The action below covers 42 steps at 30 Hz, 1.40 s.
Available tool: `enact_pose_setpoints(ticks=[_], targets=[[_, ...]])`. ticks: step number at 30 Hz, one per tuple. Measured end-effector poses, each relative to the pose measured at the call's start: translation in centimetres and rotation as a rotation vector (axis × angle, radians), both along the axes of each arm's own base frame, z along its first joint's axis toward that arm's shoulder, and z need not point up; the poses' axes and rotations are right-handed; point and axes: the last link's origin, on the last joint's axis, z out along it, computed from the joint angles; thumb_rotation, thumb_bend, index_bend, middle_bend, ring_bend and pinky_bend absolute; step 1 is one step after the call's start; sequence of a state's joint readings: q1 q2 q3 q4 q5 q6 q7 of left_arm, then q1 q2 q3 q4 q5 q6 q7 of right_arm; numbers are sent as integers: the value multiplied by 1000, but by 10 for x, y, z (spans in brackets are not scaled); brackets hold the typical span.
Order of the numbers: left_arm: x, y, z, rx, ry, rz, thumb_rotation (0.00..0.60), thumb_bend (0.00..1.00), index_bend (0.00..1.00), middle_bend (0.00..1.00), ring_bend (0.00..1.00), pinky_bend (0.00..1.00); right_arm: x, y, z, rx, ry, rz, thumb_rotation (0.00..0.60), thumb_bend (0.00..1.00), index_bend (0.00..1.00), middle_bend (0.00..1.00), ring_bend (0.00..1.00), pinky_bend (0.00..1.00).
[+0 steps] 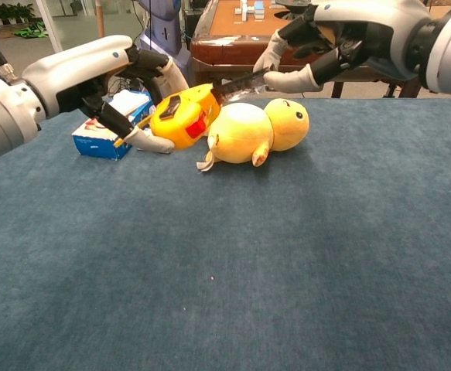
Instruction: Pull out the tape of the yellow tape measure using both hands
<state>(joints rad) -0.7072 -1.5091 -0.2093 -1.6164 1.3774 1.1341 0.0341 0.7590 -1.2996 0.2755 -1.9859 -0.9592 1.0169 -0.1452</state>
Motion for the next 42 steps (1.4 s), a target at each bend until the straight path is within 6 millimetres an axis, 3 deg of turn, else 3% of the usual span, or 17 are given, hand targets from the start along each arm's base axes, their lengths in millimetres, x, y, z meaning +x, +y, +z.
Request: enact_pose_setpoints(ticks=[12, 28, 42], targets=[[-43, 7, 2, -21, 57, 76, 600, 133, 540, 595, 363, 11, -18, 7, 36, -42, 11, -19, 600, 697, 658, 299, 40, 0], [-101, 9, 21, -70, 25, 177, 600, 133, 544, 597, 358, 11, -40, 13, 82, -66, -33, -81, 600, 697, 661, 302, 41, 0], [-122, 8, 11, 1, 105, 130, 600, 134, 545, 598, 358, 11, -53, 14, 110, -98, -76, -125, 600, 697, 667, 307, 41, 0]])
